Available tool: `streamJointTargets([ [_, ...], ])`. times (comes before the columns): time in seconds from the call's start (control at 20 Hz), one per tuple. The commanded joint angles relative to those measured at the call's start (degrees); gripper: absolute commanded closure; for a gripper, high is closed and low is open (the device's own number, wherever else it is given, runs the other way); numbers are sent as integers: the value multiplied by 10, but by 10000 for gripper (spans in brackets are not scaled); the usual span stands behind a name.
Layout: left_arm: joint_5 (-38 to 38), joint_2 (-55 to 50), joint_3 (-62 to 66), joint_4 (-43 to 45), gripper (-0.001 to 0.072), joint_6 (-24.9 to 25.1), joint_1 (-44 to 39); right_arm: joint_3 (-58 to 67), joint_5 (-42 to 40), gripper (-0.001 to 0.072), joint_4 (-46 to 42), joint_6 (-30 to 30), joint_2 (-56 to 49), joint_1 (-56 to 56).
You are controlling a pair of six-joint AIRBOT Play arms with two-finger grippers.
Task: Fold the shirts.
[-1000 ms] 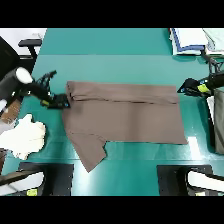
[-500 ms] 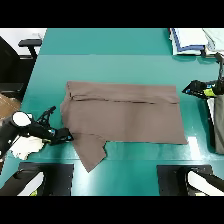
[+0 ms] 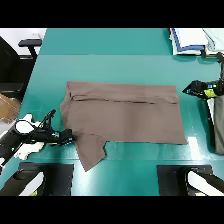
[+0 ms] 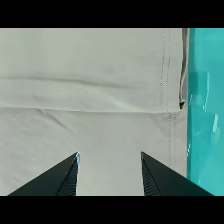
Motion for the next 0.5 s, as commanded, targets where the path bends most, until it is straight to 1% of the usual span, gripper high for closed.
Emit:
streamJointTargets([
  [0.0, 3, 1, 0, -18, 681, 18, 0, 0, 30, 277, -7, 0, 0, -3],
  [0.1, -10, 1, 19, -14, 682, 26, 0, -9, 73, 278, -7, 0, 1, -29],
  [0.2, -27, 1, 43, -3, 682, 30, 0, -58, 114, 277, -11, 0, 13, -80],
  [0.3, -34, 1, 65, 2, 681, 32, 0, -137, 122, 276, -40, 1, 42, -143],
  [0.45, -30, 1, 82, 1, 682, 37, 0, -256, 122, 237, -49, 1, 82, -250],
])
